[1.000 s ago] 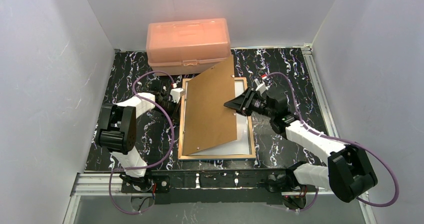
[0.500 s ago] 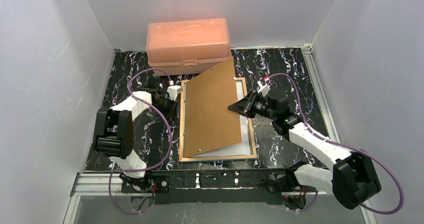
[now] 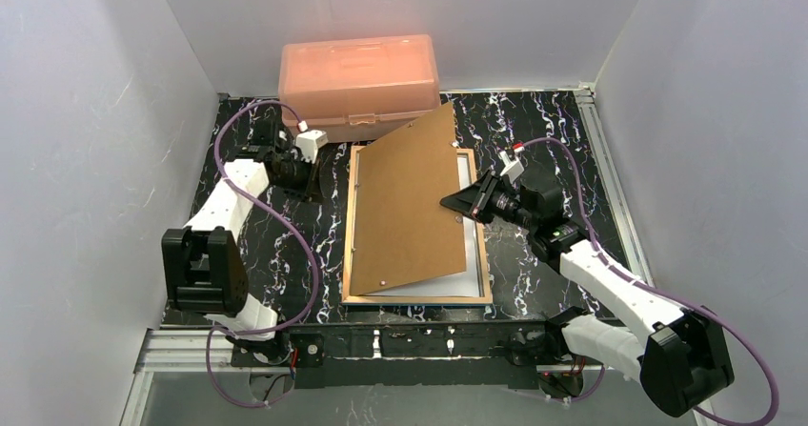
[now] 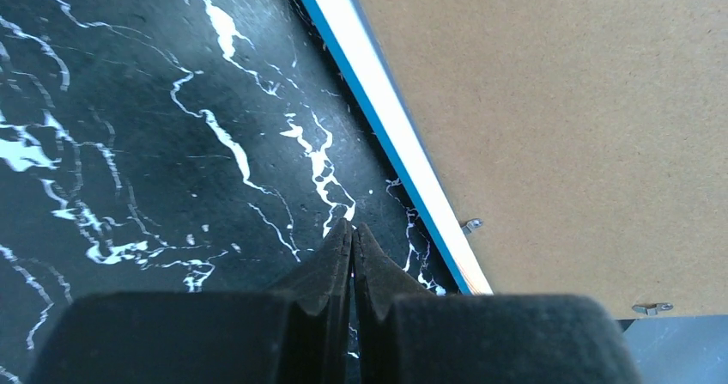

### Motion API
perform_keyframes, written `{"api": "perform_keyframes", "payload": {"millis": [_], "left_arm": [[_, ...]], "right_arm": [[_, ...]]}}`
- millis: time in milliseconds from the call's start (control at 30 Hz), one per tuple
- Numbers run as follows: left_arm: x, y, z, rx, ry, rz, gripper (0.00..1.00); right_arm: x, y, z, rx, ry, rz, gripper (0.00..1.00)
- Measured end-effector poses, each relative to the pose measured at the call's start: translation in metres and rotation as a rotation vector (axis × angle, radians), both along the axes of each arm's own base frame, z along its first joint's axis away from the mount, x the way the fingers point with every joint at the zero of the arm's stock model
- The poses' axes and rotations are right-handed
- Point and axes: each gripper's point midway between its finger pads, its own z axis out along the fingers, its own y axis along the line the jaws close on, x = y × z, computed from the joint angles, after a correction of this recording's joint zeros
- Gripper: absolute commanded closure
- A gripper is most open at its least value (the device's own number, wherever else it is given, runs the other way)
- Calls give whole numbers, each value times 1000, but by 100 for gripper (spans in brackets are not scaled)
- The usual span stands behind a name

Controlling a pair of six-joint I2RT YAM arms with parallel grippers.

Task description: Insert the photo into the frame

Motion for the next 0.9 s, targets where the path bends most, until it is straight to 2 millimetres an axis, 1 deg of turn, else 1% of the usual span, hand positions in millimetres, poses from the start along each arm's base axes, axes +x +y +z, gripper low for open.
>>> {"api": "perform_keyframes", "payload": {"millis": [67,167,267,367,500,600,767,900], "left_arm": [[4,3,10,-1,-24,9,100],[0,4,14,-3,-23,16,100],[-6,4,7,-7,5,20,100],[-18,2,-5,-18,53,25,100],[-25,-3,-14,-38,82,24,95],[-22,-13,-17,-59,86,11,92],[-21,-34,-35,-77,130,-34,87],[-22,-51,-47,-68,142,-84,87]], "right_arm": [[-1,-1,4,6,-12,-2,99],[-1,-2,7,11,-21,-5,99],[-1,-3,8,12,-22,-6,99],[-1,-3,8,12,-23,-4,99],[-3,-2,8,9,-26,10,99],[-5,-1,8,7,-30,27,99],[-8,0,7,0,-36,46,99],[-9,1,1,-19,-23,54,99]]}}
